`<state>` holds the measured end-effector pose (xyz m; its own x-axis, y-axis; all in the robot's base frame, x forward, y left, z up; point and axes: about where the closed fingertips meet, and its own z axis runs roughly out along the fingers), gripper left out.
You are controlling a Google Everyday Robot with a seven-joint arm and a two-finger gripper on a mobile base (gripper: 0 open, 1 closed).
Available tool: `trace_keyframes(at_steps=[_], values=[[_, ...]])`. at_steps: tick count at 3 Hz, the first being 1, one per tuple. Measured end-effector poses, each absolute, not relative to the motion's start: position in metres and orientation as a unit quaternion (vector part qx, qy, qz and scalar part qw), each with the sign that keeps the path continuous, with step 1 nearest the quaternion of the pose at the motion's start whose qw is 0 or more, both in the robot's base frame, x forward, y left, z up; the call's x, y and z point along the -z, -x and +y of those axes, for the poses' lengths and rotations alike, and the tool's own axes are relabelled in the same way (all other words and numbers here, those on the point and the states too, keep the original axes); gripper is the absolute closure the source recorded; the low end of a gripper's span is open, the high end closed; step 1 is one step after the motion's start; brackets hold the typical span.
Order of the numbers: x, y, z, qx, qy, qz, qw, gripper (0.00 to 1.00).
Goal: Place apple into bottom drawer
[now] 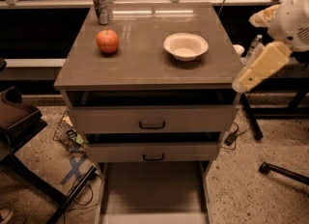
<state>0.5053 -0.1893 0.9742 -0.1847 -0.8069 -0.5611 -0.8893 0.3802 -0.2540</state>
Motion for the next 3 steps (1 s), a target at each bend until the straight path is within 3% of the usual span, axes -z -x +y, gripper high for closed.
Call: trace_keyframes(at_steps=[2,3], values=[[-0.983,-0.577,-0.138,-0.186,0.481,0.692,0.505,0.0],[-0.99,-0.582,-0.124,-0.204,0.473,0.678,0.524,0.0]])
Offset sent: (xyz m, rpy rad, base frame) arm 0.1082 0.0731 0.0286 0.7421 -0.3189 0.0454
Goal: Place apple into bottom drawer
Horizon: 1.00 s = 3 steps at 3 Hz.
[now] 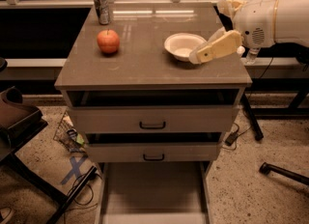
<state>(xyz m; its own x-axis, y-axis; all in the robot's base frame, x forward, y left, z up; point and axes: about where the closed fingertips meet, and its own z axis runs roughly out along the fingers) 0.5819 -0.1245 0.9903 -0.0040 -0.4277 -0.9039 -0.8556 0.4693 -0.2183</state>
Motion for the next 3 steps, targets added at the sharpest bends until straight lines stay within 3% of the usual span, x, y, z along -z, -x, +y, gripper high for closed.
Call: trace_keyframes(at_steps=[1,3], values=[[-0.99,-0.582,-0.125,-0.203,0.474,0.679,0.523,0.0],[-0.982,-0.643,-0.062,-0.207,0.477,0.659,0.543,0.0]])
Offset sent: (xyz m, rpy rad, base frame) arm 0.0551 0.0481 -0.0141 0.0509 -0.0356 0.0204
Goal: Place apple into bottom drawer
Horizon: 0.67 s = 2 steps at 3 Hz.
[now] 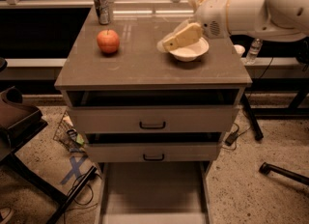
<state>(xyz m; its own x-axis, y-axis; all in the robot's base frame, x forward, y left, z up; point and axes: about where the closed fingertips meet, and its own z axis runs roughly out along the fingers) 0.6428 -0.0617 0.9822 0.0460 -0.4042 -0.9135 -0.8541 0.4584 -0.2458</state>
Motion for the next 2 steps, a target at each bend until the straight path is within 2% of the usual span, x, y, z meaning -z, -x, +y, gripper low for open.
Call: trace_keyframes(at_steps=[1,2], values=[[-0.9599,-0.7018,0.0108,-0.197,0.478,0.663,0.542,0.0],[-0.961,-0.7033,0.0165,-0.197,0.478,0.661,0.543,0.0]])
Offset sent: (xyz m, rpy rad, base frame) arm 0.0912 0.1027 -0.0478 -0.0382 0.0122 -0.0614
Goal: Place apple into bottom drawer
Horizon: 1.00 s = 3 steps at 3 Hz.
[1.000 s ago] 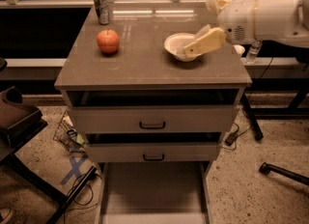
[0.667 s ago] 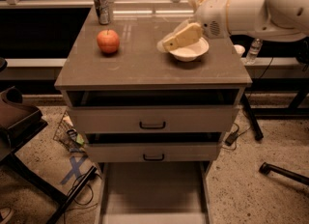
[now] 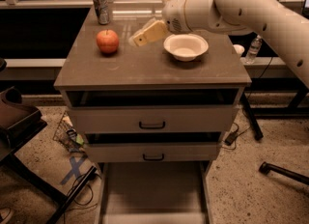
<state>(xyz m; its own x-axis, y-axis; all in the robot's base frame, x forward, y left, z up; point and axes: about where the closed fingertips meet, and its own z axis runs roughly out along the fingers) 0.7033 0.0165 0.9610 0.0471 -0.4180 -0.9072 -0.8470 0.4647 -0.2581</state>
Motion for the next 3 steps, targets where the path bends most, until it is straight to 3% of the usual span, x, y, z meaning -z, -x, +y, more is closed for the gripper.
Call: trace_keyframes(at_steps=[3], values=[[-0.888,-0.746,0.1,-0.245,0.511,0.682,0.462,0.0]])
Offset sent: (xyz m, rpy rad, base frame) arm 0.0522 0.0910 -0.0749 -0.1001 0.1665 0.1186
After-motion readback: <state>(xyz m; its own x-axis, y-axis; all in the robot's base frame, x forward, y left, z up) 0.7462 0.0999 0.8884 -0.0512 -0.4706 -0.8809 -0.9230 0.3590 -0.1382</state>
